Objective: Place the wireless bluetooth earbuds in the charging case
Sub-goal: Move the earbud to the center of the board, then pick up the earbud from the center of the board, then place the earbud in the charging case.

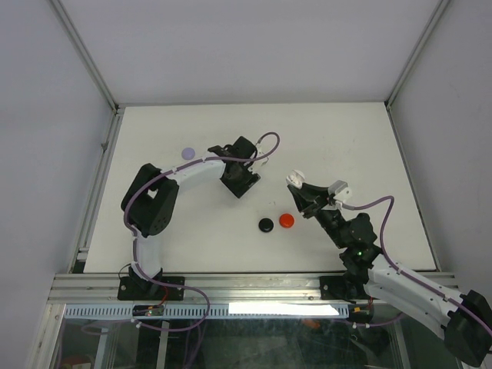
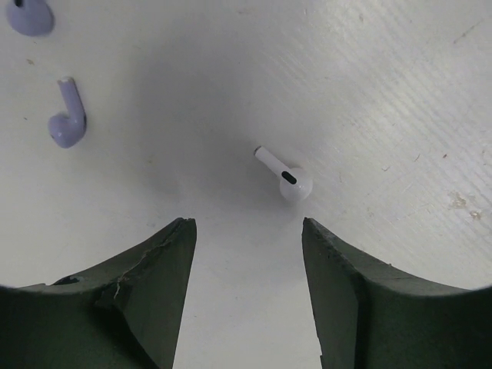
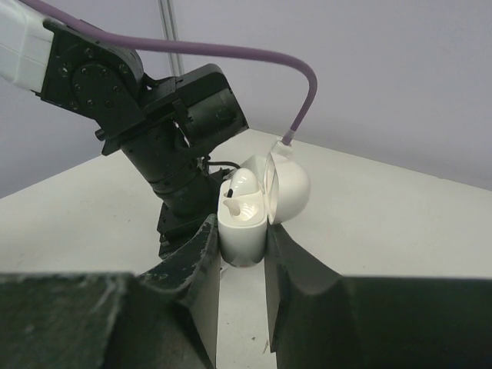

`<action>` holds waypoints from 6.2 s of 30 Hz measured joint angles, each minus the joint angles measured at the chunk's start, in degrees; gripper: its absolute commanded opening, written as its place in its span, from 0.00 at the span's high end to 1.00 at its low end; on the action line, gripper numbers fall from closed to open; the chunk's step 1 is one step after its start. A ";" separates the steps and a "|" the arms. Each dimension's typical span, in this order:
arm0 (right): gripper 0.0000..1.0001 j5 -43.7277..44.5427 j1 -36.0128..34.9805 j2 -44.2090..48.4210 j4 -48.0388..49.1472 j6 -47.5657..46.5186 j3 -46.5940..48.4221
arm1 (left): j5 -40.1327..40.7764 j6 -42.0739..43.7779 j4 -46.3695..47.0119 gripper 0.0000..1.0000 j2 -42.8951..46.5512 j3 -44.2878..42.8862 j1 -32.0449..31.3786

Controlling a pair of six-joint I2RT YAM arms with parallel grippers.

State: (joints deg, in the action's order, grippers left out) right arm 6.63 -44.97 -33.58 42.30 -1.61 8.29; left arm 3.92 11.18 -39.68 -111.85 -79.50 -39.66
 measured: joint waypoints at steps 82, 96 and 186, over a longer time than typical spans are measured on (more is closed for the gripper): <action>1.00 0.02 0.00 1.49 -1.95 0.66 -0.52 | 0.24 -9.68 -5.46 0.64 -7.13 -10.05 -1.68; 1.00 0.02 0.00 1.27 -1.95 0.68 -0.52 | 0.24 -9.73 -6.01 0.69 -8.28 -10.99 -1.77; 1.00 -5.88 0.00 -22.71 23.50 -2.75 1.57 | 16.76 -13.00 37.09 0.86 32.28 12.83 -24.52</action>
State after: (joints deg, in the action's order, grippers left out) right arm 0.75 -44.97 -56.29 65.80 -4.36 9.87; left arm 20.69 -1.83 -2.59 -79.57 -66.67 -64.18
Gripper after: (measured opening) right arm 0.254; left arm 0.153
